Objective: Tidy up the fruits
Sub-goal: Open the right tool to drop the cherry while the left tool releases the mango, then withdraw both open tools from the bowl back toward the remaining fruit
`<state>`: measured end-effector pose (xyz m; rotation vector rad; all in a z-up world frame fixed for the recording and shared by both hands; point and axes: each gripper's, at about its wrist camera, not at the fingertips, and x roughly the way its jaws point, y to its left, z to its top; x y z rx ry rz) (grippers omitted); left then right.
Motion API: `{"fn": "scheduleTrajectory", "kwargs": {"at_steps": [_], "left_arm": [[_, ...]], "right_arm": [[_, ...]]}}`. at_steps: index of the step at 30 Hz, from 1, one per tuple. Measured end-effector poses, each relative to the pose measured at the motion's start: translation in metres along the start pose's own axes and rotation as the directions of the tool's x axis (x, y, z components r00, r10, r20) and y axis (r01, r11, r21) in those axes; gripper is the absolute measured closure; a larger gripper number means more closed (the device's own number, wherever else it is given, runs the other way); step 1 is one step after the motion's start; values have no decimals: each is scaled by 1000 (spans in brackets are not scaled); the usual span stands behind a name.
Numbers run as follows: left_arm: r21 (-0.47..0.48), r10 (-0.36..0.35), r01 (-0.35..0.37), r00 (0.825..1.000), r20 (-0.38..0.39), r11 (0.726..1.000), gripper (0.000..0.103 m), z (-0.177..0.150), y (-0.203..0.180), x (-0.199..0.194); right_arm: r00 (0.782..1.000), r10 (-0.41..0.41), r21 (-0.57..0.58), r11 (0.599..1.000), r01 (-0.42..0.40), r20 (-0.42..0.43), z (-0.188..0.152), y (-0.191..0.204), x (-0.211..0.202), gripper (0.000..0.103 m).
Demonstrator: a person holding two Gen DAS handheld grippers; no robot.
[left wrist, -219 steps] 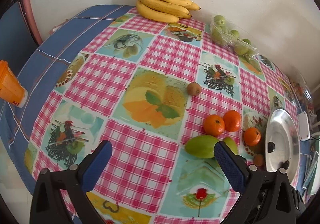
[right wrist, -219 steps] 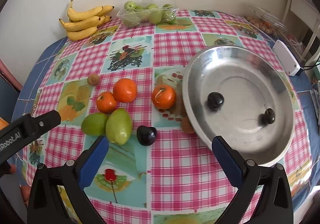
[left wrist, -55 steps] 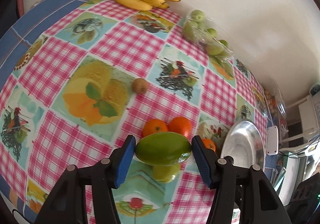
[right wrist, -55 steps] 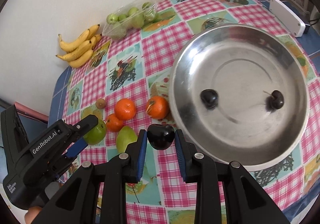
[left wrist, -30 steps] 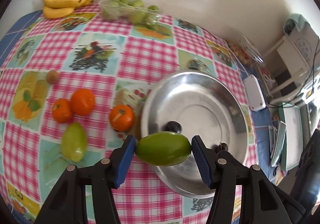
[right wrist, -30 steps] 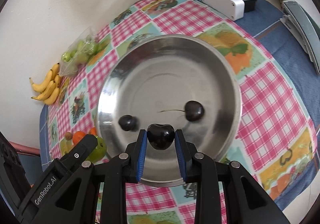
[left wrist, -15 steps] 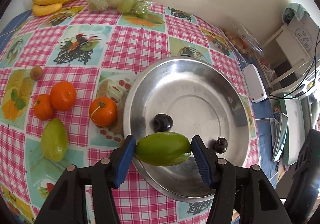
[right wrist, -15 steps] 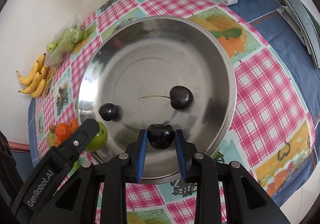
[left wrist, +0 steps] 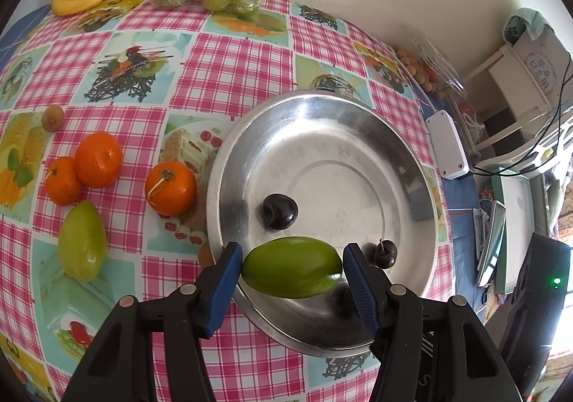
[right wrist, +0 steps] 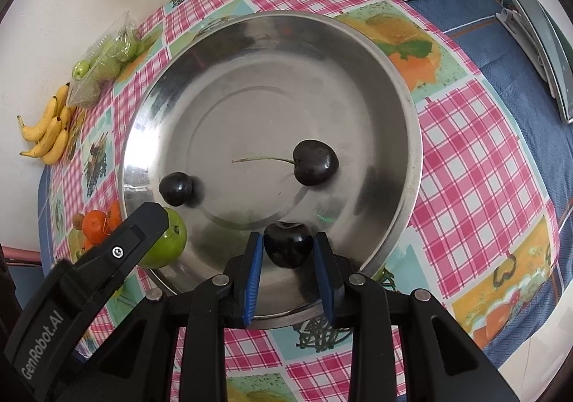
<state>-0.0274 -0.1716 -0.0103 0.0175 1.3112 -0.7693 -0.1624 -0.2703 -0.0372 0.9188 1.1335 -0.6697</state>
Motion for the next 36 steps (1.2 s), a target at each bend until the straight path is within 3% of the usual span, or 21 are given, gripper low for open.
{"fn": "scheduleTrajectory", "kwargs": {"at_steps": [5, 12, 18, 23, 29, 36], "left_arm": [[-19, -8, 8, 1000, 8, 1000, 39, 2, 5, -7], [-38, 15, -12, 998, 61, 999, 39, 9, 13, -28], [-27, 115, -112, 987, 112, 993, 33, 12, 24, -44], [-27, 209, -207, 973, 98, 978, 30, 12, 38, -41], [-40, 268, -266, 962, 52, 963, 27, 11, 54, -30], [-48, 309, -307, 950, 52, 951, 25, 12, 65, -31]], "right_arm": [[1000, -11, -16, 1000, 11, 11, 1, 3, -1, 61], [997, -4, -53, 999, 8, 81, 0, 10, -20, 60], [993, 5, -67, 998, 3, 119, 0, 15, -31, 60], [994, -4, -70, 997, 12, 111, 2, 18, -26, 60], [995, -21, -86, 996, 29, 97, -1, 20, -20, 60], [995, -44, -100, 994, 53, 86, -2, 24, -12, 60]]}}
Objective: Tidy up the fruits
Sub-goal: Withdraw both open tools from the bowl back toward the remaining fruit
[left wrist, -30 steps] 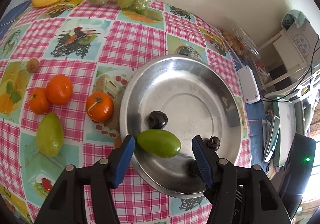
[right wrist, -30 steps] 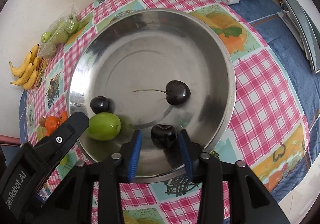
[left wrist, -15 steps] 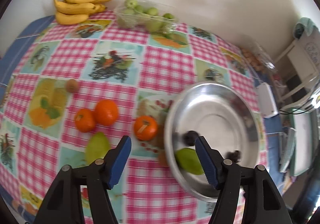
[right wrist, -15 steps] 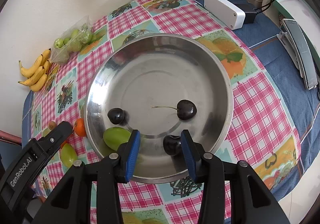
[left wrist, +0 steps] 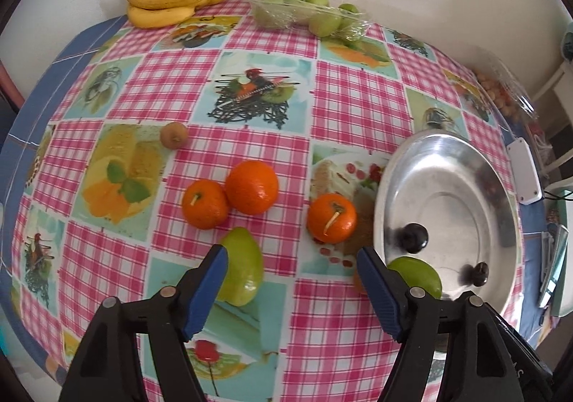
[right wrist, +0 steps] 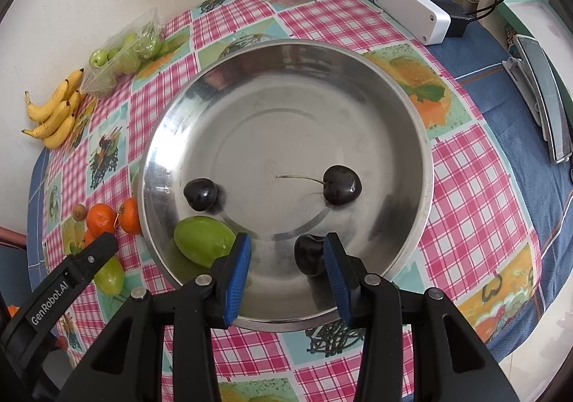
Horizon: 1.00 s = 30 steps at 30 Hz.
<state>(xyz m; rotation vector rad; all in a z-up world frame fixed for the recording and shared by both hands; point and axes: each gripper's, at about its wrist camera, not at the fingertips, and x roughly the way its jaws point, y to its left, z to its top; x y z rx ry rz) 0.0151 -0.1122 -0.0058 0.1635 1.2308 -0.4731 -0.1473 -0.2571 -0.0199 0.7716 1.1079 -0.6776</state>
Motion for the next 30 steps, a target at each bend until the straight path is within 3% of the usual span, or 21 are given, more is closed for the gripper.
{"fn": "scheduleTrajectory", "kwargs": {"at_steps": [6, 8, 9, 11, 20, 21, 23, 24, 30], "left_arm": [[-6, 13, -13, 1000, -2, 1000, 22, 2, 4, 1], [0, 26, -26, 1000, 5, 1000, 13, 2, 4, 1], [6, 38, -38, 999, 14, 999, 5, 2, 4, 0], [17, 60, -61, 998, 35, 998, 0, 2, 4, -2], [30, 103, -105, 993, 59, 994, 0, 2, 7, -2], [28, 108, -110, 992, 62, 994, 0, 2, 7, -2], [23, 131, -133, 989, 65, 991, 0, 1, 9, -2], [21, 142, -144, 988, 68, 989, 0, 1, 11, -2], [7, 154, -155, 985, 74, 988, 0, 2, 17, -2]], "right_arm": [[1000, -8, -9, 1000, 8, -3, 0, 2, 3, 58], [1000, -14, -14, 1000, 15, 7, 0, 3, 2, 36], [1000, -19, -21, 1000, 19, 15, 0, 4, 1, 34], [999, -25, -37, 999, 26, 29, 0, 6, -1, 33], [999, -26, -60, 998, 27, 24, 0, 10, 1, 29], [999, -25, -61, 998, 27, 27, -1, 10, 1, 27], [999, -28, -66, 997, 31, 35, -1, 10, 0, 10], [999, -31, -72, 997, 34, 37, -2, 11, 0, 7], [998, -51, -102, 993, 54, 26, -2, 15, 4, 5]]}}
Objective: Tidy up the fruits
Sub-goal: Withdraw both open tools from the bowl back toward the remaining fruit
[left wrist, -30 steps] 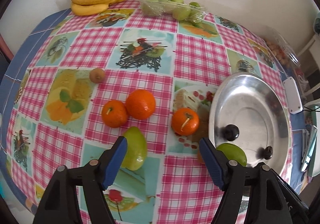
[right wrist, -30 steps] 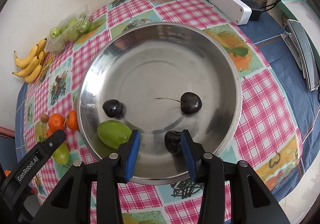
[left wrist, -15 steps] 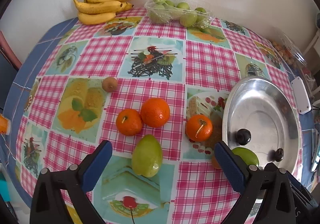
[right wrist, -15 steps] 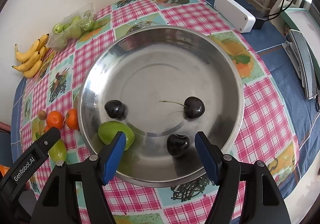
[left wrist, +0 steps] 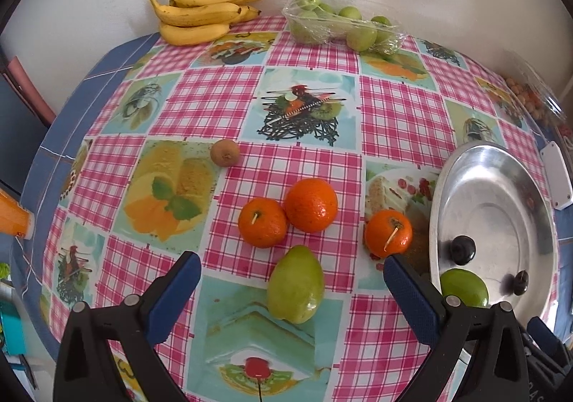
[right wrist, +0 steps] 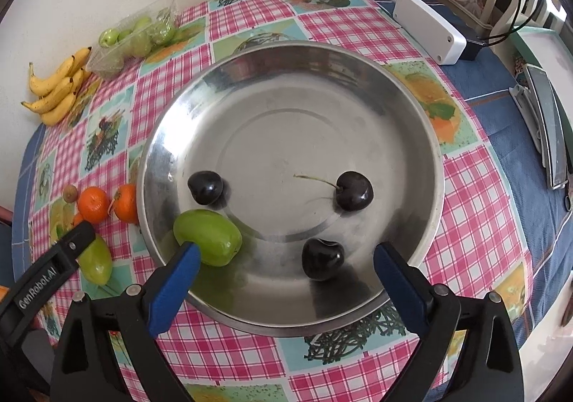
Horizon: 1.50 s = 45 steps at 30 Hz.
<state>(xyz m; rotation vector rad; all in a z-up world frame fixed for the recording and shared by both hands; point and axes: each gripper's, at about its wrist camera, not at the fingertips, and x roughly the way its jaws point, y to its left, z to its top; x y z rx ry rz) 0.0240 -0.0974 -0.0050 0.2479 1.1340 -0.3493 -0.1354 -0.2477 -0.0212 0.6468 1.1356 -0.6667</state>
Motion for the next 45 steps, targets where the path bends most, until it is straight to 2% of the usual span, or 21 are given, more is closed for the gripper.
{"fn": "scheduleTrajectory", "kwargs": {"at_steps": [6, 10, 14, 22, 28, 38, 45], "left_arm": [[-3, 22, -22, 1000, -2, 1000, 0, 1, 3, 1], [3, 6, -6, 1000, -3, 1000, 0, 1, 3, 1], [24, 30, -30, 999, 12, 999, 0, 2, -1, -2], [-16, 26, -26, 1000, 9, 1000, 0, 3, 6, -5], [11, 63, -63, 998, 9, 998, 0, 5, 6, -6], [-53, -4, 5, 1000, 9, 999, 0, 12, 35, -10], [-92, 36, -32, 999, 40, 995, 0, 16, 69, -12]], "right_arm": [[1000, 2, -11, 1000, -2, 7, -1, 2, 0, 5], [1000, -1, -21, 1000, 1, 9, 0, 3, 0, 5], [1000, 2, -31, 1000, -2, 13, -1, 5, -1, 5], [1000, -2, -58, 998, 3, 24, -2, 13, -5, 5], [1000, 0, -75, 997, 2, 23, -3, 24, -7, 5], [1000, 14, -117, 993, -13, 11, -6, 60, -5, 5], [1000, 30, -166, 986, -28, 8, -10, 92, -3, 5]]}}
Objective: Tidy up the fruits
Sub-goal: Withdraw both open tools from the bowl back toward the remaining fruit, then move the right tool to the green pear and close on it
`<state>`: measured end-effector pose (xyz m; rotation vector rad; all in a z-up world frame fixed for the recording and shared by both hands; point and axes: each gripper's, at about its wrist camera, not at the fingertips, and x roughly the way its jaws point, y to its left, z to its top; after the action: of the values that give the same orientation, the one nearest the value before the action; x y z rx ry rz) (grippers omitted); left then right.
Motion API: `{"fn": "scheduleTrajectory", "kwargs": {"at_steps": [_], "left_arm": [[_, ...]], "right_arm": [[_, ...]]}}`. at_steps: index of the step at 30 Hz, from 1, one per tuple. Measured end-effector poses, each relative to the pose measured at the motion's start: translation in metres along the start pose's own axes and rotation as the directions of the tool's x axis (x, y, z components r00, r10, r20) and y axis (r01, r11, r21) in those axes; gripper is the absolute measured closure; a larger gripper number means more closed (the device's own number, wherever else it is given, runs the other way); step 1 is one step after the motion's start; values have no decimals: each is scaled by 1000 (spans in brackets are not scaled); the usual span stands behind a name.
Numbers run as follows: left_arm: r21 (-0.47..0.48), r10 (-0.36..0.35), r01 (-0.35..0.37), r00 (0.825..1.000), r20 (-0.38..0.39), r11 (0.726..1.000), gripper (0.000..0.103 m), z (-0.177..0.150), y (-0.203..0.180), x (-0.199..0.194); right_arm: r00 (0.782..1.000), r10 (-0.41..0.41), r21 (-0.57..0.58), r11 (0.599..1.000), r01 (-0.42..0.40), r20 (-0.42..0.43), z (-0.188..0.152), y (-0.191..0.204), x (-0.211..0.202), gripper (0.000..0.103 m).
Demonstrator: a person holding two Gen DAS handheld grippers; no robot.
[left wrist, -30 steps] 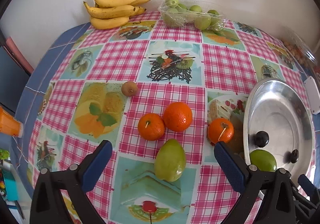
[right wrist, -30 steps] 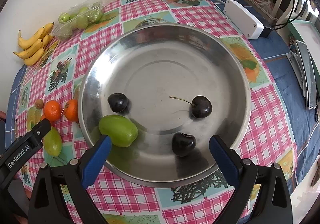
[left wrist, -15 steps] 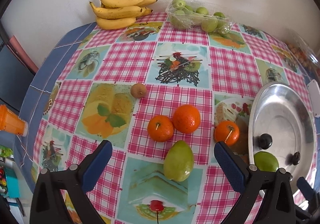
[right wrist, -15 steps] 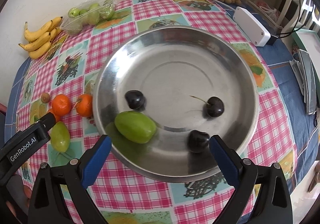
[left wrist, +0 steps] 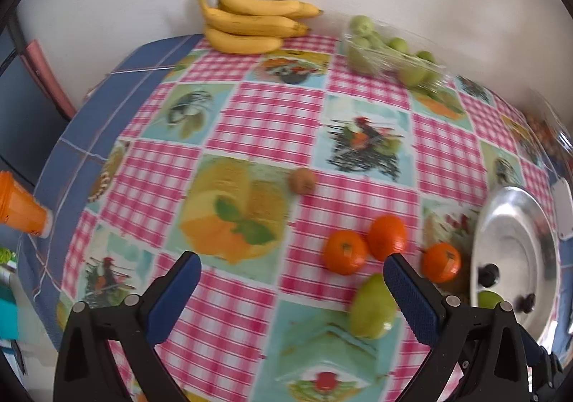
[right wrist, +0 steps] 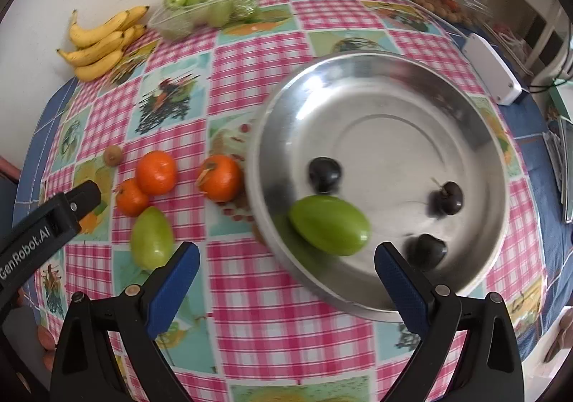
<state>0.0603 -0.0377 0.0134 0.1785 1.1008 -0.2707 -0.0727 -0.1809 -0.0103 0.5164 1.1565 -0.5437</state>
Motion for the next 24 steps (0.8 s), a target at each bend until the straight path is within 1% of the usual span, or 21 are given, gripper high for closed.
{"fn": "scheduleTrajectory", "kwargs": {"at_steps": [6, 11, 16, 20, 24], "left_arm": [[-53, 64, -64, 998, -6, 997, 0, 2, 33, 7], [-79, 80, -80, 997, -12, 994, 0, 2, 52, 9], [-89, 93, -95, 995, -20, 992, 0, 3, 63, 11], [-96, 105, -106, 994, -15, 990, 0, 3, 70, 12], [-105, 93, -94, 996, -8, 990, 0, 5, 75, 13]], "right_arm": [[1000, 14, -40, 999, -14, -2, -2, 25, 3, 5], [1000, 29, -73, 997, -29, -1, -4, 45, 5, 5], [999, 37, -105, 994, -37, 0, -6, 63, 9, 5], [998, 63, -138, 989, -61, 13, -9, 76, 10, 5], [996, 88, -158, 984, -83, 30, -9, 83, 10, 5]]}}
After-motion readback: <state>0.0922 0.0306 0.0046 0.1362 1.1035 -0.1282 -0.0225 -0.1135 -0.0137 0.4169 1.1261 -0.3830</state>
